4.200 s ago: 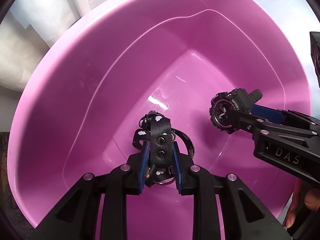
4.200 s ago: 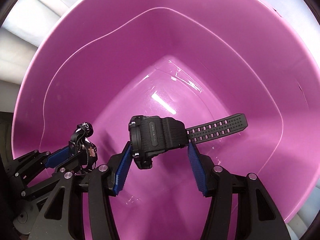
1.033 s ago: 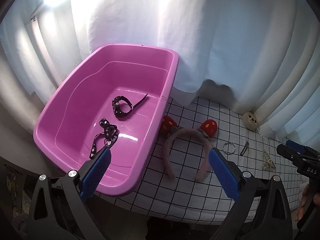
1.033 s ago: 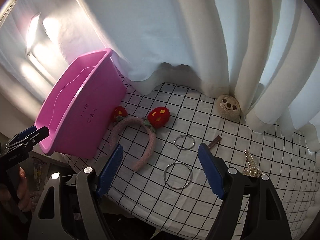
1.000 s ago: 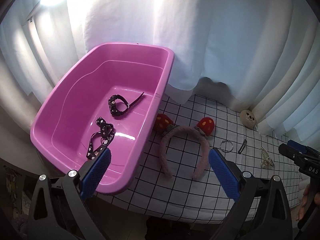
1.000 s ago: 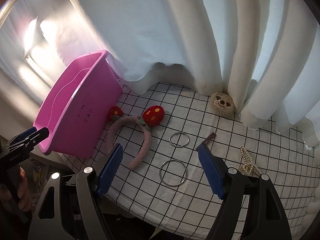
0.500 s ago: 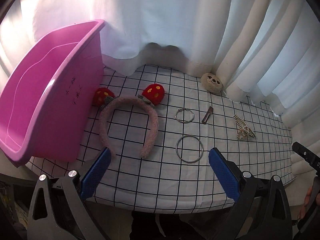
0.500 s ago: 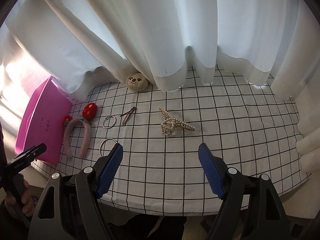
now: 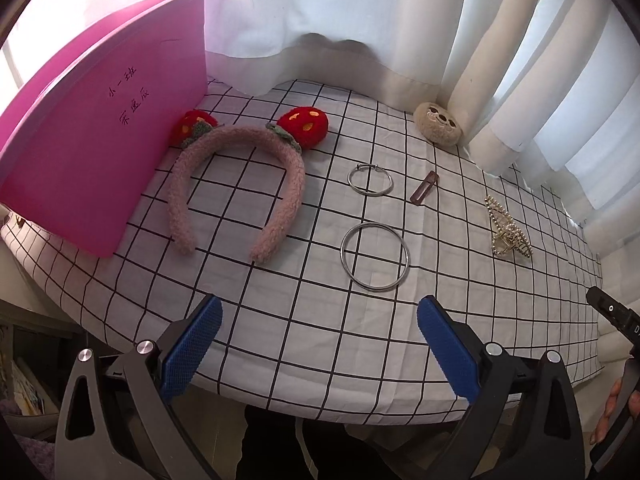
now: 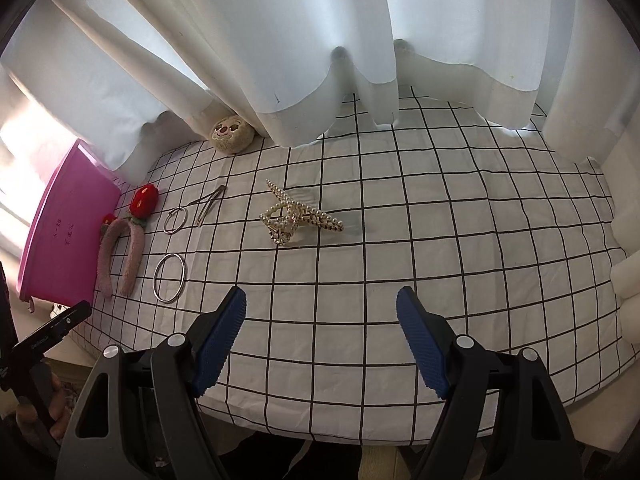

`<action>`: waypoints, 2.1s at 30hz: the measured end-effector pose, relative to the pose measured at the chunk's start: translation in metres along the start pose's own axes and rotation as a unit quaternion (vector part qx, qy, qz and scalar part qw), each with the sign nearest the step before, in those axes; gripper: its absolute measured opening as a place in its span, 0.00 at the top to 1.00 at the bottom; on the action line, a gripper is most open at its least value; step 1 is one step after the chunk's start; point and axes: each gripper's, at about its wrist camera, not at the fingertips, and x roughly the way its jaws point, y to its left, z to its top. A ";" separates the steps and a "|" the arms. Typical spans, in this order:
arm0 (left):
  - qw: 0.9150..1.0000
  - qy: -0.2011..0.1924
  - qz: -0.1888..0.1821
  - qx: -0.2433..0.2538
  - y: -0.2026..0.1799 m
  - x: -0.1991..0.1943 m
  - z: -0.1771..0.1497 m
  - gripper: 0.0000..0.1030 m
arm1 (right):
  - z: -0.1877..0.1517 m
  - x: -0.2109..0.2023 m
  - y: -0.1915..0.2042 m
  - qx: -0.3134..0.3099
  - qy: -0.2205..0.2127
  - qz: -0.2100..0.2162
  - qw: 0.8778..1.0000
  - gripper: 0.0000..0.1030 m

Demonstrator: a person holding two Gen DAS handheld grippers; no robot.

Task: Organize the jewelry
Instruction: 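Move both tools back over the table toward the silver hoops, then grasp the large silver hoop with the left tool while the right tool grasps the pearl clip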

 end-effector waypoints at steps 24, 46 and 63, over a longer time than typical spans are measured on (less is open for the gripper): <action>0.999 -0.017 0.008 -0.028 -0.047 0.092 -0.004 0.07 | 0.036 0.086 0.000 -0.109 -0.023 0.021 0.994 0.28; 0.999 -0.021 0.039 -0.024 -0.059 0.121 0.002 0.06 | 0.049 0.133 0.028 -0.229 -0.017 0.049 0.972 0.28; 0.995 -0.068 0.070 -0.001 -0.060 0.129 0.001 0.05 | 0.040 0.155 0.044 -0.272 -0.013 0.001 0.962 0.15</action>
